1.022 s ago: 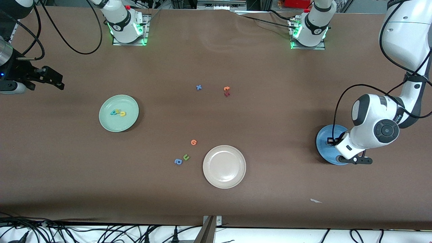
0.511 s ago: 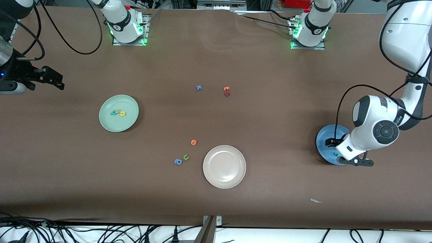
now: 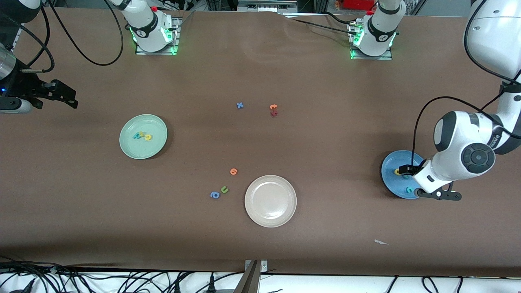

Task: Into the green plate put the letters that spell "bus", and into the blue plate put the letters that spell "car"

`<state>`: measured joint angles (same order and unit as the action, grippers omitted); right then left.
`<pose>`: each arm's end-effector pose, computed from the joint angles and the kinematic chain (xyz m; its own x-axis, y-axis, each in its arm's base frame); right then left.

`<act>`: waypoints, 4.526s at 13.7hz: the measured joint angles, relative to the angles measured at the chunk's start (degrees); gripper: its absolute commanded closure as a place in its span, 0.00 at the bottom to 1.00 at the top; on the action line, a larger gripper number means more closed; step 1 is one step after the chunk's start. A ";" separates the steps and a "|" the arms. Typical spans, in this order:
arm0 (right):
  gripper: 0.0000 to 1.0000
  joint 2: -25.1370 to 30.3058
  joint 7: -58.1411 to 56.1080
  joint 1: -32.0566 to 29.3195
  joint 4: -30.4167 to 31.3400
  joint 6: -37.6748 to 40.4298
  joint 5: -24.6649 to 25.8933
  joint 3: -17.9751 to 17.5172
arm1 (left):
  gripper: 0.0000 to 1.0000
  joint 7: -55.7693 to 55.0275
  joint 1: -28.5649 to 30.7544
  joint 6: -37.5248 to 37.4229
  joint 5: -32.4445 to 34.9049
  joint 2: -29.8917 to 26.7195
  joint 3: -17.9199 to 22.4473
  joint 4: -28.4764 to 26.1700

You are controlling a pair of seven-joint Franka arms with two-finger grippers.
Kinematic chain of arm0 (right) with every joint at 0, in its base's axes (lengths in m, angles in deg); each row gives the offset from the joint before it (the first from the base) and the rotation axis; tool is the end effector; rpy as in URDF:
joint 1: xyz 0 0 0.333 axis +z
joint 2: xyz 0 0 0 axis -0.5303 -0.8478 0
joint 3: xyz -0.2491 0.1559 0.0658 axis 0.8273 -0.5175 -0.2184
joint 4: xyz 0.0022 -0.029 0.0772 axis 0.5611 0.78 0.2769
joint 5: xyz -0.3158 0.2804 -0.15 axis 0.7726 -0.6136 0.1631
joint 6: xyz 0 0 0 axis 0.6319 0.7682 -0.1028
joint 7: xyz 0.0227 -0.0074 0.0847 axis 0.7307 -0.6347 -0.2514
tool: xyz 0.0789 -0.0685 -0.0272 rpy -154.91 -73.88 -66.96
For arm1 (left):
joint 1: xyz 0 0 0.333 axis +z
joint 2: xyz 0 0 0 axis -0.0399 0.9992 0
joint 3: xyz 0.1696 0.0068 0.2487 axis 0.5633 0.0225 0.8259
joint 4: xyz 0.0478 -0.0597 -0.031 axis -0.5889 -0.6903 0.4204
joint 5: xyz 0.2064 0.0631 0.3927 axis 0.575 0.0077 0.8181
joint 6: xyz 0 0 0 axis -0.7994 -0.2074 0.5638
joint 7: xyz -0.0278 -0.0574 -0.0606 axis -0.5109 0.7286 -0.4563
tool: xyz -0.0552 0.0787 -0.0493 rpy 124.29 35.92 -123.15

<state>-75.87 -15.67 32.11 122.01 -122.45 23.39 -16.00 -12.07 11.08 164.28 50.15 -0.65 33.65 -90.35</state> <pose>0.6115 -0.0062 0.5532 0.9991 0.0409 0.0128 0.0407 -0.9990 0.0196 0.7149 0.0206 0.2418 0.9854 -0.0946 -0.1418 -0.1137 -0.9845 -0.1333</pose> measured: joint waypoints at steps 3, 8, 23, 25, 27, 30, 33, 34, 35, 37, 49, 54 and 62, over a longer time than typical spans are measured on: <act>0.00 -0.01 0.00 0.04 -0.01 0.00 0.00 -0.05 | 0.00 3.95 1.36 -4.31 -2.22 -2.34 -0.05 0.19; 0.00 -0.02 0.00 0.04 -0.02 0.00 0.00 -0.06 | 0.00 5.44 2.68 -12.45 -5.25 -6.57 -0.17 2.56; 0.00 -0.15 0.00 0.01 -0.06 0.03 0.00 -0.03 | 0.00 5.08 -10.47 -25.74 -17.64 -28.51 12.84 1.93; 0.00 -0.15 0.00 0.02 -0.06 0.03 0.00 -0.03 | 0.00 5.07 -10.48 -25.72 -17.64 -28.51 12.85 1.71; 0.00 -0.15 0.00 0.02 -0.06 0.03 0.00 -0.04 | 0.00 5.07 -10.48 -25.72 -17.64 -28.51 12.84 1.66; 0.00 -0.16 0.00 0.02 -0.05 0.03 0.00 -0.04 | 0.00 5.08 -10.48 -25.69 -17.64 -28.52 12.83 1.66; 0.00 -0.16 0.00 0.02 -0.06 0.03 0.00 -0.04 | 0.00 5.08 -10.50 -25.69 -17.64 -28.52 12.41 1.63; 0.00 -0.16 0.00 0.02 -0.06 0.03 0.00 -0.04 | 0.00 5.08 -10.50 -25.69 -17.64 -28.52 12.28 1.60; 0.00 -0.16 0.00 0.02 -0.05 0.03 0.00 -0.04 | 0.00 5.08 -10.49 -25.69 -17.64 -28.52 12.22 1.59; 0.00 -0.16 0.00 0.02 -0.06 0.03 0.00 -0.04 | 0.00 5.08 -10.49 -25.69 -17.64 -28.52 12.16 1.59; 0.00 -0.18 0.00 0.03 -0.05 0.03 0.00 -0.04 | 0.00 5.08 -10.51 -25.65 -17.64 -28.52 11.48 1.42; 0.00 -0.18 0.00 0.03 -0.06 0.03 0.00 -0.04 | 0.00 5.08 -10.36 -25.65 -17.64 -28.52 11.63 1.42; 0.00 -0.32 0.00 0.03 -0.06 0.02 0.00 -0.04 | 0.00 5.08 -10.34 -25.57 -17.64 -28.41 11.64 1.30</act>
<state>-76.19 -15.67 32.13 121.96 -122.43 23.39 -16.04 -7.00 0.74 138.71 32.52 -29.06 45.29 -89.05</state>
